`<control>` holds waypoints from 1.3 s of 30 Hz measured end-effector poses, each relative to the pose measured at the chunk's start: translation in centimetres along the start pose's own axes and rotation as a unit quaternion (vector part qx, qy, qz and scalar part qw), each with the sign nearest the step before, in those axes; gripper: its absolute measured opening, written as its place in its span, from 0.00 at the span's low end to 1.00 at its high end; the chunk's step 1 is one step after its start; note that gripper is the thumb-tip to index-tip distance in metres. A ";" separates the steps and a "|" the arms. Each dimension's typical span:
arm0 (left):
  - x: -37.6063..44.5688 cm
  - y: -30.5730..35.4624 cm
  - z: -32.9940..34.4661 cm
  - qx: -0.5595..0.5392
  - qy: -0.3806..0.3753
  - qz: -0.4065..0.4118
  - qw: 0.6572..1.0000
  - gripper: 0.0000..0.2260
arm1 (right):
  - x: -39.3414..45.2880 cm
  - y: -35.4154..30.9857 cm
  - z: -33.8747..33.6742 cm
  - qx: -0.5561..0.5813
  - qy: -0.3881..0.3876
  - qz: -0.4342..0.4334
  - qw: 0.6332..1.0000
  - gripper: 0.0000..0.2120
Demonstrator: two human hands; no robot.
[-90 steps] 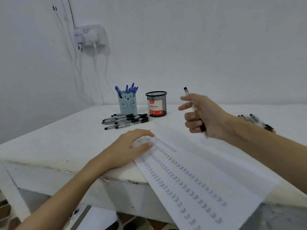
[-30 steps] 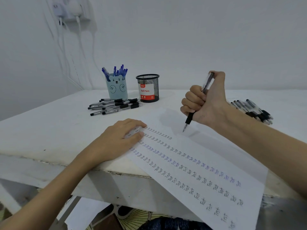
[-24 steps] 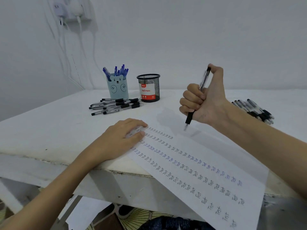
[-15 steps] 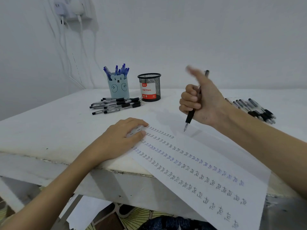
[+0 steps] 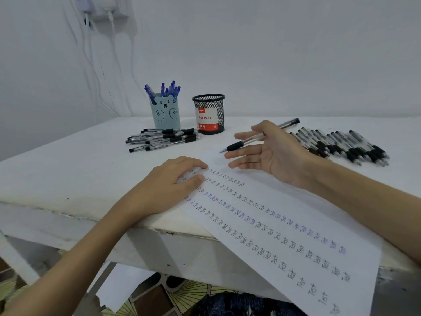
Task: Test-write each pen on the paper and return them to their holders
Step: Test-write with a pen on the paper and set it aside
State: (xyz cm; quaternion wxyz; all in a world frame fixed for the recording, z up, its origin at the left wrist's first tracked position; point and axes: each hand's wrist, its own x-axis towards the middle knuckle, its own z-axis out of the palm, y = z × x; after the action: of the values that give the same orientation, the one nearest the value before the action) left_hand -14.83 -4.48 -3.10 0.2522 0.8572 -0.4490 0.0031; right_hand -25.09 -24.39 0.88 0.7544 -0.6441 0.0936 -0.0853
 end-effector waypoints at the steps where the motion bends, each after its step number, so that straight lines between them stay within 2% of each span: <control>1: 0.0 -0.1 0.0 -0.001 -0.001 0.000 1.000 0.22 | -0.1 0.2 0.0 0.004 0.004 -0.005 1.000 0.17; 4: -0.1 -0.2 0.1 -0.006 0.002 0.003 1.000 0.25 | -0.1 0.7 0.2 -0.042 0.056 -0.046 0.997 0.10; 6: -0.1 -0.2 0.1 -0.008 0.003 0.003 1.000 0.22 | -0.1 1.0 0.3 -0.077 0.093 -0.063 0.991 0.14; 9: -0.1 0.0 0.0 -0.003 0.002 0.002 1.000 0.21 | -0.2 1.2 0.6 -0.140 0.062 -0.068 0.986 0.16; 12: -0.1 0.0 -0.1 -0.004 0.003 0.000 1.000 0.21 | -0.3 1.5 1.2 -0.207 0.034 -0.111 0.972 0.16; 17: 0.0 0.1 0.0 0.000 0.003 0.001 1.000 0.22 | 0.3 2.3 1.3 -0.247 0.090 -0.149 0.953 0.23; 20: 0.0 0.1 0.0 0.001 0.005 0.003 1.000 0.22 | 0.2 2.3 1.3 -0.287 0.103 -0.168 0.937 0.22; 27: -0.1 0.1 0.0 0.002 0.008 0.005 1.000 0.22 | 0.1 2.5 1.4 -0.319 0.077 -0.183 0.927 0.22; 39: 0.0 0.1 0.0 0.010 0.008 0.012 1.000 0.22 | 0.1 2.3 1.6 -0.342 0.090 -0.205 0.913 0.24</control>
State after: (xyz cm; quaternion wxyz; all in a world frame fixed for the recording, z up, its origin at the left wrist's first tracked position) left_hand -14.86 -4.56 -3.10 0.2473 0.8541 -0.4572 0.0179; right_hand -24.55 -22.56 -1.10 0.4423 -0.8573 0.0500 -0.2587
